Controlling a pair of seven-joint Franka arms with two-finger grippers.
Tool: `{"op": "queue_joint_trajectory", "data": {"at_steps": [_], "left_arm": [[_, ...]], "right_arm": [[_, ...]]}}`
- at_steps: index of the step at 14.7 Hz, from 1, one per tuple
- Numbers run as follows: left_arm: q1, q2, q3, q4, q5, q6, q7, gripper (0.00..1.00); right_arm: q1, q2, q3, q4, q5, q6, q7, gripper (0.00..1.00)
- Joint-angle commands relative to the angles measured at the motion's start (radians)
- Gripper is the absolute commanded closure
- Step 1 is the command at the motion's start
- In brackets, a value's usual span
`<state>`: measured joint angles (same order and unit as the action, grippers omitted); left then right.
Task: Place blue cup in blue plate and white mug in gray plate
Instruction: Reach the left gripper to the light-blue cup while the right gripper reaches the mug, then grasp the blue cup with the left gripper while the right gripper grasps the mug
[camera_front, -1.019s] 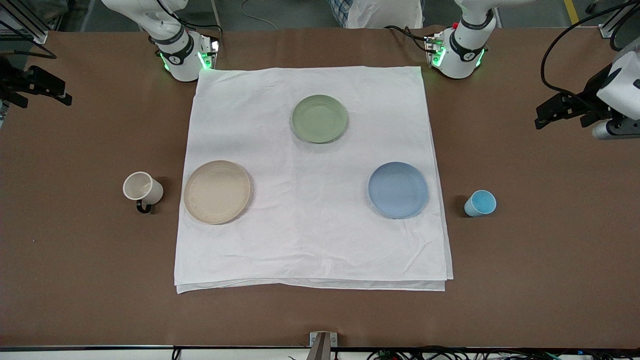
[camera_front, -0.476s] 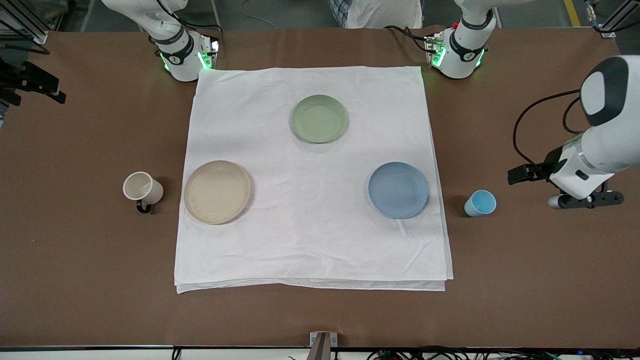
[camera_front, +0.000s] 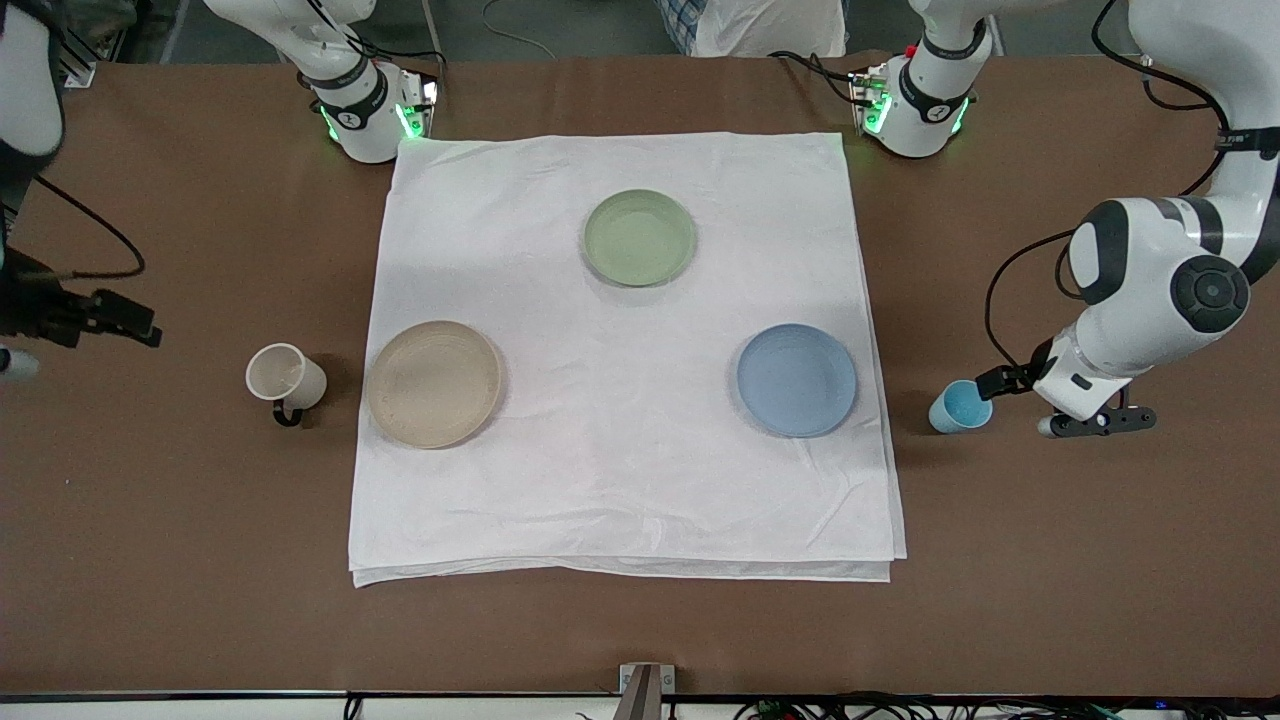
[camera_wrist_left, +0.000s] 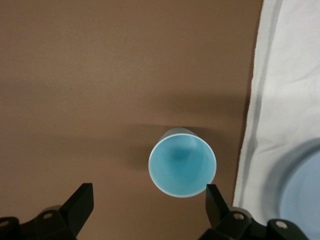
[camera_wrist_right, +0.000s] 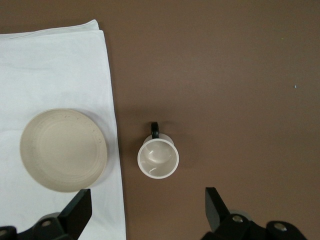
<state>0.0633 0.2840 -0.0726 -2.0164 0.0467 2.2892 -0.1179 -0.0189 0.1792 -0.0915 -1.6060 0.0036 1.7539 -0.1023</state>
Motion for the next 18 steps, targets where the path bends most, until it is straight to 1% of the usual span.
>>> {"op": "queue_joint_trajectory", "data": {"at_steps": [1, 2, 5, 6, 7, 8, 9, 10, 12, 13, 14, 15, 16, 18], "left_arm": [[0.019, 0.046, -0.003, -0.053, 0.022, 0.135, -0.006, 0.08], [0.019, 0.066, -0.003, -0.062, 0.022, 0.175, -0.008, 0.12], [0.019, 0.127, -0.003, -0.07, 0.021, 0.254, -0.008, 0.24], [0.019, 0.142, -0.003, -0.07, 0.021, 0.269, -0.011, 0.3], [0.019, 0.153, -0.003, -0.07, 0.022, 0.282, -0.014, 0.42], [0.018, 0.155, -0.003, -0.07, 0.022, 0.282, -0.014, 0.66], [0.018, 0.152, -0.003, -0.07, 0.022, 0.282, -0.014, 0.87], [0.018, 0.147, -0.004, -0.07, 0.022, 0.279, -0.014, 1.0], [0.016, 0.127, -0.01, -0.07, 0.022, 0.271, -0.014, 1.0], [0.013, 0.11, -0.012, -0.07, 0.022, 0.26, -0.02, 1.0], [0.006, 0.087, -0.024, -0.07, 0.022, 0.237, -0.044, 1.0], [0.004, 0.058, -0.059, -0.068, 0.022, 0.199, -0.09, 1.0], [0.004, 0.031, -0.105, -0.062, 0.022, 0.155, -0.153, 1.0], [0.001, 0.0, -0.186, -0.054, 0.021, 0.093, -0.282, 1.0]], "right_arm": [[-0.006, 0.115, 0.007, 0.015, -0.013, 0.067, 0.007, 0.0], [-0.01, 0.146, 0.009, -0.009, -0.001, 0.111, 0.01, 0.0], [-0.004, 0.174, 0.009, -0.174, 0.018, 0.324, 0.042, 0.0], [-0.004, 0.186, 0.009, -0.225, 0.021, 0.394, 0.058, 0.0], [-0.001, 0.2, 0.009, -0.282, 0.025, 0.477, 0.062, 0.0], [-0.003, 0.209, 0.01, -0.332, 0.033, 0.548, 0.062, 0.0], [0.002, 0.217, 0.012, -0.385, 0.054, 0.626, 0.062, 0.0], [0.005, 0.227, 0.013, -0.426, 0.065, 0.685, 0.062, 0.0], [0.005, 0.252, 0.015, -0.439, 0.065, 0.702, 0.062, 0.01], [0.007, 0.256, 0.015, -0.442, 0.065, 0.694, 0.061, 0.05], [0.007, 0.256, 0.015, -0.442, 0.065, 0.684, 0.052, 0.17], [0.007, 0.255, 0.015, -0.44, 0.065, 0.659, 0.05, 0.33], [0.008, 0.253, 0.016, -0.434, 0.065, 0.632, 0.05, 0.52], [0.008, 0.249, 0.019, -0.425, 0.065, 0.613, 0.052, 0.87]]}}
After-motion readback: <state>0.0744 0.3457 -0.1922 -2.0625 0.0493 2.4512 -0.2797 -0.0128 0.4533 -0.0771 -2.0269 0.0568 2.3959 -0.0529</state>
